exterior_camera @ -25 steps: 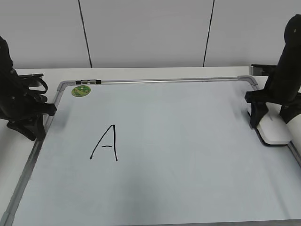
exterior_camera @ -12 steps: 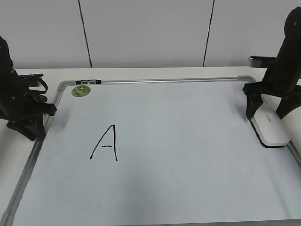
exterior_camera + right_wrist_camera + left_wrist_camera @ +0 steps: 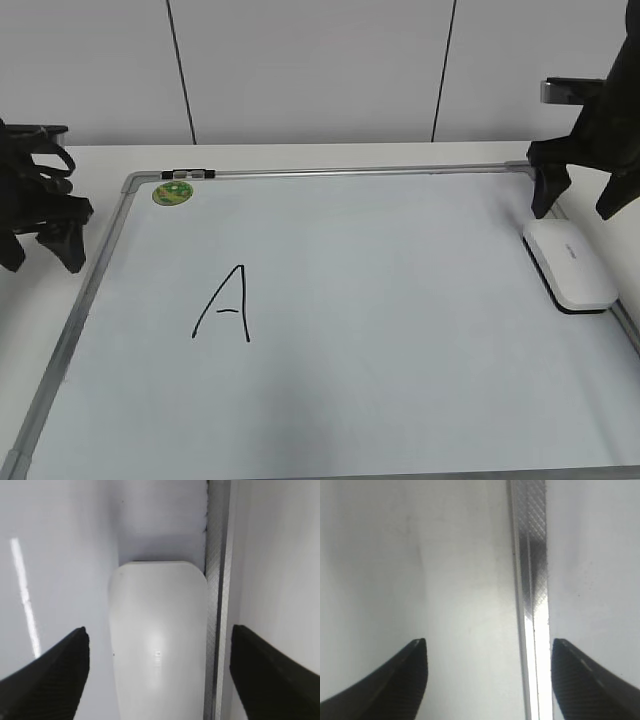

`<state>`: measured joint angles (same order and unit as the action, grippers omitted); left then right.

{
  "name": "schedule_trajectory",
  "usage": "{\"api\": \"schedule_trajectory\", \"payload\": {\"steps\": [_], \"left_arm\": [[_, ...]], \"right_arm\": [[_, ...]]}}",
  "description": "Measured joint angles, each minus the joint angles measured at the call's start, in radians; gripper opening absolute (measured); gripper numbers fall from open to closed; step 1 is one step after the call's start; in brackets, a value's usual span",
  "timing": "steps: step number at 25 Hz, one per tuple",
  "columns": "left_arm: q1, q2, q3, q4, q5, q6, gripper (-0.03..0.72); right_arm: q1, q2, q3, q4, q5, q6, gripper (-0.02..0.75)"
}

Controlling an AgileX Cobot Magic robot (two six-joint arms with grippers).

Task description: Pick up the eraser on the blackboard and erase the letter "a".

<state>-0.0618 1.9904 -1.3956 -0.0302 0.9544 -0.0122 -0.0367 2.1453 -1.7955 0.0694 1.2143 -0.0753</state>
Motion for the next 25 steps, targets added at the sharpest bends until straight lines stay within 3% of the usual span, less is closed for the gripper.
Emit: {"api": "schedule_trajectory", "payload": {"steps": [3,11,19,25], "left_arm": [[0.000,-0.055,0.000,0.015,0.020,-0.007,0.610],[0.001,-0.163,0.000,0.023,0.218,-0.007,0.544],[-0.027,-0.301,0.006,0.030,0.253,-0.022,0.515],[-0.037,-0.491,0.022,0.104,0.268,-0.033,0.498]], "right_arm": [[0.000,-0.033,0.000,0.015,0.002,0.013,0.616],[0.000,-0.147,0.000,0.131,0.005,0.025,0.529],[0.008,-0.258,0.042,0.153,0.009,0.075,0.522],[0.049,-0.443,0.190,0.131,0.013,0.069,0.522]]}}
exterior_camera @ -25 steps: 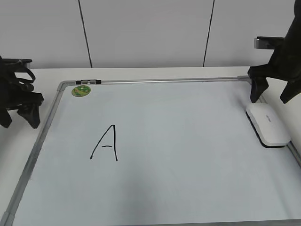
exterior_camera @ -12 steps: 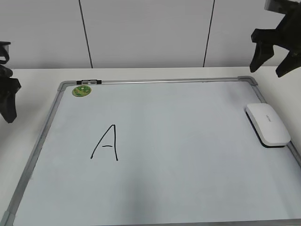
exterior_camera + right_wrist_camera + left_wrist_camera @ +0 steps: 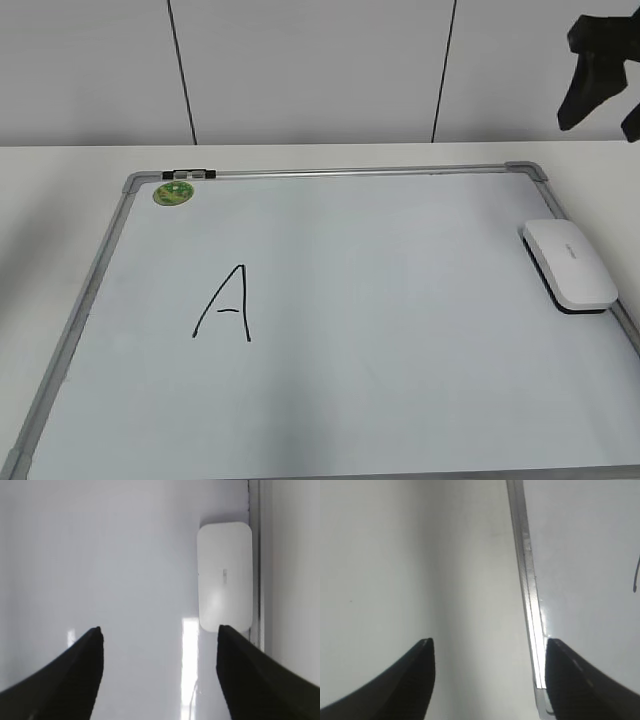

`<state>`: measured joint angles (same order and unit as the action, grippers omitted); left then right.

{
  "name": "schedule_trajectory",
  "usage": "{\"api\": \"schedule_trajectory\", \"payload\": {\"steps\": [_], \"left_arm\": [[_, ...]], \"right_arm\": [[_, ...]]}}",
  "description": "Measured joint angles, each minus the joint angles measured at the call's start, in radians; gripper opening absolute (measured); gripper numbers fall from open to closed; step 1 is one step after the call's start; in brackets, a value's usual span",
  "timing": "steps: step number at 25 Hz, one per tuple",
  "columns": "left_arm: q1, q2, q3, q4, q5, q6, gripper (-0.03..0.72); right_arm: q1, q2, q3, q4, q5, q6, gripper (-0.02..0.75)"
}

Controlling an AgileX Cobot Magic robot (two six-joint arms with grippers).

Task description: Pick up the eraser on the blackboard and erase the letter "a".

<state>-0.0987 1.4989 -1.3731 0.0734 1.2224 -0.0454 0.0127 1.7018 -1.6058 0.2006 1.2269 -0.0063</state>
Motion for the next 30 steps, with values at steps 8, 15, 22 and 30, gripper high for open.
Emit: {"api": "schedule_trajectory", "payload": {"steps": [8,15,22,30], "left_arm": [[0.000,-0.325,0.314,-0.023,-0.093,-0.017,0.494],[-0.074,-0.651,0.538,-0.021,-0.135,-0.029,0.483],[-0.118,-0.895,0.737,-0.018,-0.117,-0.029,0.475],[-0.153,-1.178,0.826,0.027,-0.096,-0.030,0.470]], "right_arm": [[0.100,-0.352,0.363,-0.105,-0.048,-0.006,0.522],[0.101,-0.665,0.642,-0.119,-0.124,-0.006,0.522],[0.101,-0.932,0.857,-0.108,-0.125,-0.008,0.522],[0.101,-1.208,0.993,-0.111,-0.099,-0.008,0.521]]}}
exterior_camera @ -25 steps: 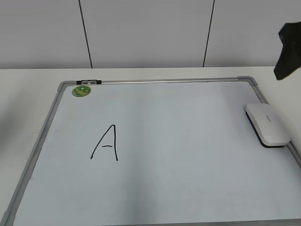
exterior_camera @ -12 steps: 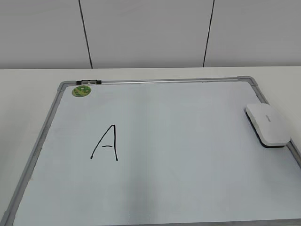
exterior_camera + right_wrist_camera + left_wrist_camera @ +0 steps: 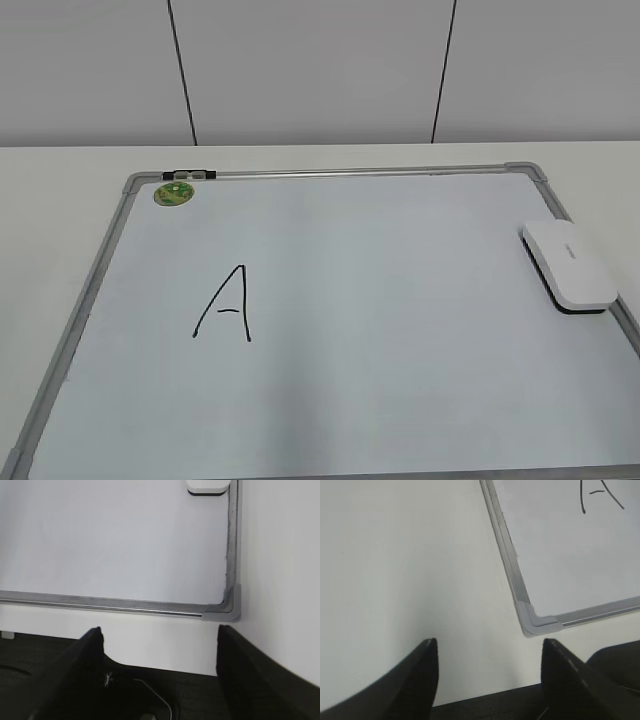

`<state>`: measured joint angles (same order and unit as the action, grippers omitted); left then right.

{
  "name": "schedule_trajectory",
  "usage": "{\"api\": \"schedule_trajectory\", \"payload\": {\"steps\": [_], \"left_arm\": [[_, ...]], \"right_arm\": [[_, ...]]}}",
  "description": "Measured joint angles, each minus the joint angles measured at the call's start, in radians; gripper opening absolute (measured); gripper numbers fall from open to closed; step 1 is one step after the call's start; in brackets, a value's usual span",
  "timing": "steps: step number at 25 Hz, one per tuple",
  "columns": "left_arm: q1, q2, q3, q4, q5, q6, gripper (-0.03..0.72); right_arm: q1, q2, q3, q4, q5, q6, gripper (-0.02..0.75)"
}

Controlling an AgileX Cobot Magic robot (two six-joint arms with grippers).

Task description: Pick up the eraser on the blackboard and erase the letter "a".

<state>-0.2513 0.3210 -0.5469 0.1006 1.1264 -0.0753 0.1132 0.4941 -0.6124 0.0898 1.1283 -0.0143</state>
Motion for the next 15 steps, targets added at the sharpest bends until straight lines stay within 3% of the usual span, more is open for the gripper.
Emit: {"api": "schedule_trajectory", "payload": {"steps": [4,15], "left_arm": [[-0.007,-0.059,0.026,0.018,-0.006,-0.002,0.462],[-0.007,-0.067,0.032,0.024,-0.017,-0.002,0.461]], "right_arm": [[0.000,-0.137,0.063,-0.041,0.000,0.000,0.522],[0.000,-0.189,0.116,-0.062,0.012,0.014,0.521]]}}
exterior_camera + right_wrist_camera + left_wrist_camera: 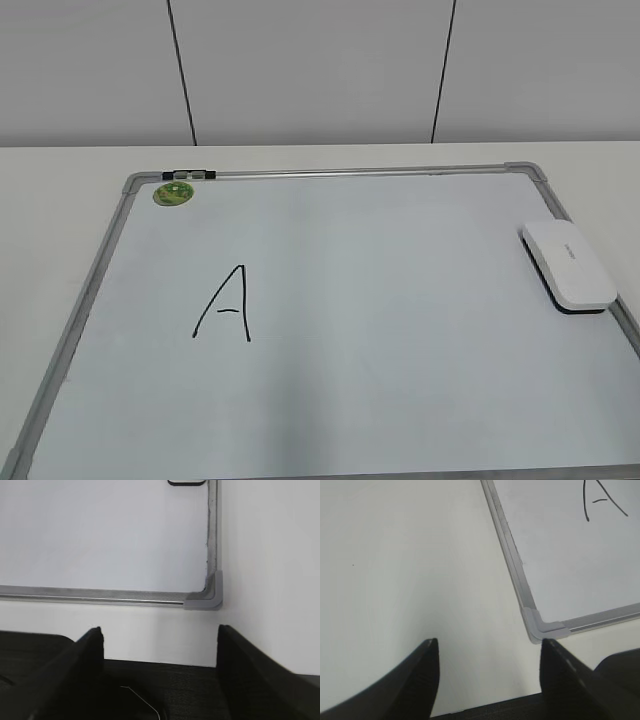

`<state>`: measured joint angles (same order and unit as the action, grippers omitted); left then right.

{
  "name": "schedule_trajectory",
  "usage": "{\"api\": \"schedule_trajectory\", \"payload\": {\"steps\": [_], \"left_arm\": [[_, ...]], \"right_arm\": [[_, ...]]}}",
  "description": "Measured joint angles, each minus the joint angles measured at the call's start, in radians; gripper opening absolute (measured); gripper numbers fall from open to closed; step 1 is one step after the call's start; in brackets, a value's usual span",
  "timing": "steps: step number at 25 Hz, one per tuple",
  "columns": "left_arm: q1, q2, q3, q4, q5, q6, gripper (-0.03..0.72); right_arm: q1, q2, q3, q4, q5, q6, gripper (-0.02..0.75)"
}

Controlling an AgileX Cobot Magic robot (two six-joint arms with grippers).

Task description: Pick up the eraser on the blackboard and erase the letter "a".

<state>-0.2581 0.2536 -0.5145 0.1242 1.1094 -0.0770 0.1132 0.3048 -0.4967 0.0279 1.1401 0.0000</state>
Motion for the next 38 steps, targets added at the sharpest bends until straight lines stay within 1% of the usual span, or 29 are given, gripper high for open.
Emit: {"api": "schedule_trajectory", "payload": {"steps": [4,9,19,22,30,38], "left_arm": [[0.000,0.000,0.002,0.004,-0.002,0.000,0.452],[0.000,0.000,0.002,0.018,-0.007,-0.023,0.444],[-0.009,0.000,0.002,0.031,-0.007,-0.047,0.412],[-0.009,0.000,0.002,0.033,-0.007,-0.048,0.409],[-0.009,0.000,0.002,0.018,-0.010,-0.049,0.406],[-0.009,0.000,0.002,0.018,-0.010,-0.049,0.390]], "right_arm": [[0.000,0.000,0.003,-0.077,-0.002,0.090,0.521],[0.000,0.000,0.007,-0.095,-0.002,0.111,0.521],[0.000,-0.001,0.007,-0.086,-0.002,0.101,0.521],[0.000,-0.001,0.007,-0.060,-0.002,0.060,0.521],[0.000,-0.001,0.007,-0.028,-0.002,0.045,0.520],[0.000,-0.001,0.007,-0.028,-0.002,0.040,0.520]]}}
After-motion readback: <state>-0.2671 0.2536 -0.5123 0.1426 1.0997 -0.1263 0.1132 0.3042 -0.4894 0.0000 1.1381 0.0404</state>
